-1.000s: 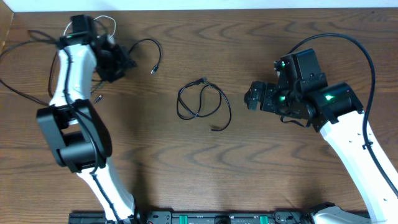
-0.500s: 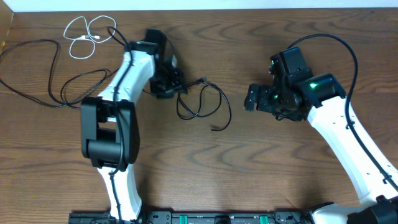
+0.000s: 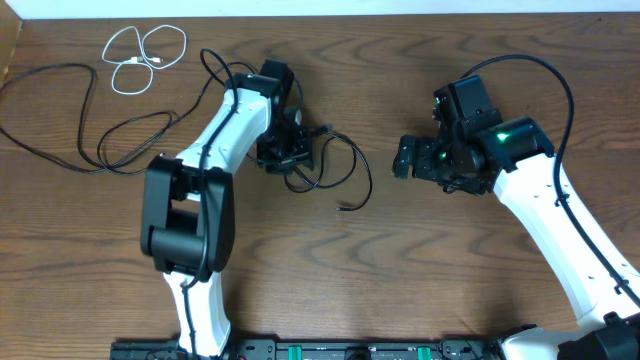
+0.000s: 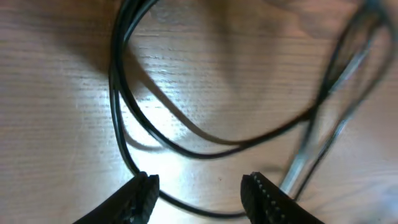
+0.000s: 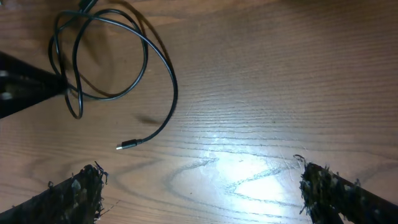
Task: Untangle cables
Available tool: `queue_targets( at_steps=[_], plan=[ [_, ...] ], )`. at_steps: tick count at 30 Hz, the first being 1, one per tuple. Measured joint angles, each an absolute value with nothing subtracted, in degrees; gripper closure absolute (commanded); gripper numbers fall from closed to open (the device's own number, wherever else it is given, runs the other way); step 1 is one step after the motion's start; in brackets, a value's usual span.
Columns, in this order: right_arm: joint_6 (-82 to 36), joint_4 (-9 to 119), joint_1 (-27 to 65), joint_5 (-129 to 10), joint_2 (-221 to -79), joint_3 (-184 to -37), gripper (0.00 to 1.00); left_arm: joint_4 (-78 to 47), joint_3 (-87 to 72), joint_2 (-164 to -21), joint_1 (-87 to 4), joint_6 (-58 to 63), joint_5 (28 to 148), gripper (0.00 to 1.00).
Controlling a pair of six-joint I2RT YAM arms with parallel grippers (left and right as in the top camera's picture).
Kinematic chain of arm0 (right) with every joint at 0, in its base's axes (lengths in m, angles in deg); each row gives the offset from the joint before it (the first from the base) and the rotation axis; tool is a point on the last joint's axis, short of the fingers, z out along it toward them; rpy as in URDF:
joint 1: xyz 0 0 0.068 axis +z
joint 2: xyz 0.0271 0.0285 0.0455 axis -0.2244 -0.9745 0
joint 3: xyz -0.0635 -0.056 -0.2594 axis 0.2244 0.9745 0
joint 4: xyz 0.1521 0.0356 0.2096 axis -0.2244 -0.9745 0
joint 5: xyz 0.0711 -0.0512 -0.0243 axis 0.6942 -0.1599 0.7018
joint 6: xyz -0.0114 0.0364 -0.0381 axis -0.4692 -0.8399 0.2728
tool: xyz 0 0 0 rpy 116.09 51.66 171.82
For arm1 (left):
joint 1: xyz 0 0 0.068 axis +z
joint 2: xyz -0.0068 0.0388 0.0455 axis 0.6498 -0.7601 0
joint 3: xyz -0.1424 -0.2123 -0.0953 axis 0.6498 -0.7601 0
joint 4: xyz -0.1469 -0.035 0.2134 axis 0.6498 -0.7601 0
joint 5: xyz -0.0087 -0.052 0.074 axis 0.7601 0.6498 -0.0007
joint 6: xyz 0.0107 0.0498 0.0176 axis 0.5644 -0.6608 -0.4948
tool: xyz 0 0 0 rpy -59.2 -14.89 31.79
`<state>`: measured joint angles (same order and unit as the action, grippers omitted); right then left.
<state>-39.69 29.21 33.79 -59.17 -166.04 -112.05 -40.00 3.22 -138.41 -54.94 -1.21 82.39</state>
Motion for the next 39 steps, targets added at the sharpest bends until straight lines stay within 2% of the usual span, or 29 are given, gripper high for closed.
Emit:
queue_targets(
  at_steps=[3,5,10,25,26,39],
  plan=[
    [-39.7,29.2,33.8,-59.2,-166.0,-112.1,0.01,-41.2,3.2,-132.5,-54.9,-1.3,82.5,0.49],
    [-39.7,29.2,33.8,-59.2,-166.0,-112.1,0.01,-42.3,3.3,-127.9,-54.9,-2.0,82.7,0.35],
    [-39.7,29.2,33.8,-59.2,-166.0,-112.1,0.01,-44.6,4.3,-119.9,-56.0,-2.3,82.9,0.21],
    [-39.7,29.2,33.8,-59.2,-166.0,-112.1,0.01,-46.7,1.2,-120.4,-63.5,-2.3,77.9,0.19],
    [-39.7,29.2,33.8,-59.2,-166.0,-112.1,0.01,-46.7,1.2,-120.4,-63.5,-2.3,77.7,0.02],
    [-39.7,29.2,33.8,-59.2,-166.0,-112.1,0.01,-46.7,1.2,-120.4,-63.5,-2.3,76.7,0.02]
  ],
)
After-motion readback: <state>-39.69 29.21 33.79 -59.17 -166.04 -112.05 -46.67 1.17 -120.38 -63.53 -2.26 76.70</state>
